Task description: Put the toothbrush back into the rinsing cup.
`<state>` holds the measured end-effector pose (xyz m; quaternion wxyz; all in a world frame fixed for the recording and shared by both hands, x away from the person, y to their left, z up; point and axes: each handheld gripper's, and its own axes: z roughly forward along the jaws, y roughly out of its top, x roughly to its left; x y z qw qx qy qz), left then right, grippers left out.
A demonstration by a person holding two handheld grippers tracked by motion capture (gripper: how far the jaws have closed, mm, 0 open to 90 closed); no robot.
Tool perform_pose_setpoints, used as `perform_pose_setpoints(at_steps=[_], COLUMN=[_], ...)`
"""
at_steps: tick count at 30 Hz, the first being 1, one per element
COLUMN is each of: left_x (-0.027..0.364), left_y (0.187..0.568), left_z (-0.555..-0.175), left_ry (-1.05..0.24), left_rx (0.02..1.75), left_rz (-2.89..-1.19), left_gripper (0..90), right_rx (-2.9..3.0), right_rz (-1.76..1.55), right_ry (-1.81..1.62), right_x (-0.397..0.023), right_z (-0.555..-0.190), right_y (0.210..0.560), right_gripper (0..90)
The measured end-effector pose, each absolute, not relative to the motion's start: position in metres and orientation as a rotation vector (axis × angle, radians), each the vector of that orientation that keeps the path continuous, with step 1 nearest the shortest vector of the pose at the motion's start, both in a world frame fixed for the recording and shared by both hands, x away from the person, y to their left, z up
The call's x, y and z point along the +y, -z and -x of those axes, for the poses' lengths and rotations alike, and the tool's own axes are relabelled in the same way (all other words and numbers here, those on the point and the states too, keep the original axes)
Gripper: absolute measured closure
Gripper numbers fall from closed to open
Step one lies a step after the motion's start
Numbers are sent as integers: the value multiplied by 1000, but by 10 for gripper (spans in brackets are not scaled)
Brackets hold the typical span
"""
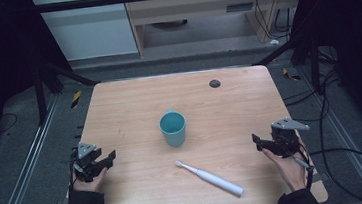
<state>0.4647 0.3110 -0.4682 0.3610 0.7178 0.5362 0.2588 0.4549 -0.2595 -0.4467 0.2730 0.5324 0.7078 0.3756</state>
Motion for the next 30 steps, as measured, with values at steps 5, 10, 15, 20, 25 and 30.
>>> perform_pose_setpoints(at_steps=[5, 10, 15, 20, 25, 30], left_x=[310, 308, 305, 302, 301, 301], left_y=[471, 472, 472, 474, 475, 475], left_z=[-465, -464, -464, -465, -465, -465], left_ry=[-643, -618, -618, -604, -596, -592], left_rx=[1377, 1343, 1327, 1323, 1334, 1329], left_rz=[-1877, -1877, -1892, -1924, -1944, -1953], left_gripper=[440, 438, 430, 419, 412, 401], right_rx=[1950, 2056, 2164, 2281, 2391, 2480], right_rz=[-1409, -1336, -1284, -1207, -1119, -1057], right_ry=[-1020, -960, -946, -902, -843, -795], right_x=[-256, -241, -225, -205, -183, -166], right_z=[-454, -451, -448, -445, -441, -438], right_y=[441, 431, 420, 411, 403, 402], right_gripper=[232, 254, 269, 283, 303, 315])
